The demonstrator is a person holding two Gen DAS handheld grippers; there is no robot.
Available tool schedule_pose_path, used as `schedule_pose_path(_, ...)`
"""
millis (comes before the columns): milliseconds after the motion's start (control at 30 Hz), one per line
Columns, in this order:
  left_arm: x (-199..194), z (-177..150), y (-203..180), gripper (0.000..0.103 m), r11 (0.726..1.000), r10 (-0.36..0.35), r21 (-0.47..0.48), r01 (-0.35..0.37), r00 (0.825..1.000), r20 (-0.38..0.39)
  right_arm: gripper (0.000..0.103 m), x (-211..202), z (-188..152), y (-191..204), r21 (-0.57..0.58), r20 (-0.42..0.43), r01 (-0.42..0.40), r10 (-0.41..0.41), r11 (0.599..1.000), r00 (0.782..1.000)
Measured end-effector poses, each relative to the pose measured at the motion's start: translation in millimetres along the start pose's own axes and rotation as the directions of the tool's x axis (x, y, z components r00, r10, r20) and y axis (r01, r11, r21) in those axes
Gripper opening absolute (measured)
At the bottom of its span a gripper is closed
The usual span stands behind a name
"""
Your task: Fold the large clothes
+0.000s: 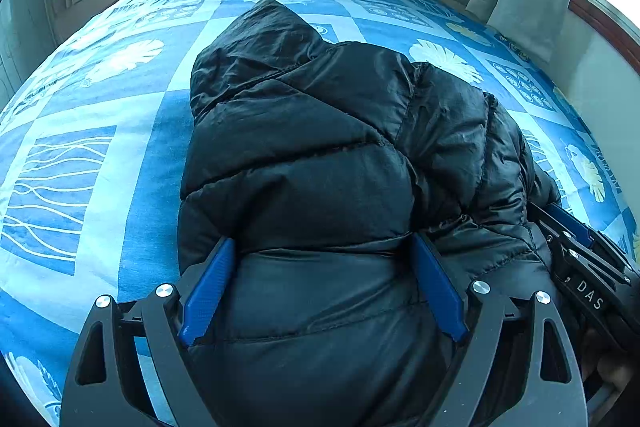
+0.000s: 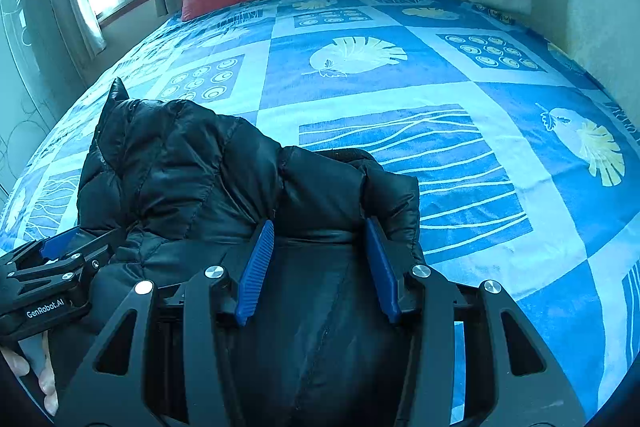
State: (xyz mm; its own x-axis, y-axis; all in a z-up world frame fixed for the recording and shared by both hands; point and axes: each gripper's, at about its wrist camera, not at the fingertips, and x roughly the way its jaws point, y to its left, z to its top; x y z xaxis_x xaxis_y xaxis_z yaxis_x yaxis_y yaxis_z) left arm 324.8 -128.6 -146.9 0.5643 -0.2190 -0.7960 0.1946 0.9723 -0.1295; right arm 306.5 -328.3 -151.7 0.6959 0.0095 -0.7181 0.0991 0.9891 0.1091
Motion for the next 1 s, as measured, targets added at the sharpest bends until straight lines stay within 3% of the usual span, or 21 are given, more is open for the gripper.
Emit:
schedule_pose_path(200, -11, 3, 3, 0.086, 1.0, -0.01, -0.01, 0.011, 1.0, 0.014, 0.05, -15, 4, 4, -0.021, 0.01, 0.007, -0.006, 1.0, 1.0)
schedule_pose_path(367, -32, 7, 12, 0.086, 0.998, -0.046, -0.042, 0.047, 0.999, 0.011, 0.067, -38, 5, 4, -0.023, 0.037, 0.001, 0.0, 1.0, 0.999)
schedule_pose_path(600, -74, -9, 49, 0.086, 0.971, -0.109, -0.208, 0.121, 0.992, 0.067, 0.078, -78, -3, -30, 0.13, 0.066, -0.049, 0.04, 0.99, 0.997)
schedule_pose_path(700, -77, -27, 74, 0.086, 0.925, -0.14, -0.347, 0.154, 0.988, 0.064, 0.079, -75, -12, -47, 0.213, 0.032, -0.081, 0.075, 0.974, 0.997)
schedule_pose_path(833, -57, -52, 95, 0.086, 0.827, -0.238, -0.514, 0.226, 0.97, 0.042, 0.08, -58, -23, -63, 0.311, -0.007, -0.119, 0.127, 0.943, 0.992)
schedule_pose_path(900, -49, -59, 100, 0.086, 0.775, -0.286, -0.574, 0.263, 0.957, 0.053, 0.083, -47, -27, -70, 0.361, -0.028, -0.148, 0.169, 0.921, 0.985)
schedule_pose_path(1000, -41, -61, 103, 0.088, 0.734, -0.322, -0.617, 0.284, 0.945, 0.053, 0.089, -29, -34, -82, 0.441, -0.036, -0.2, 0.24, 0.875, 0.97)
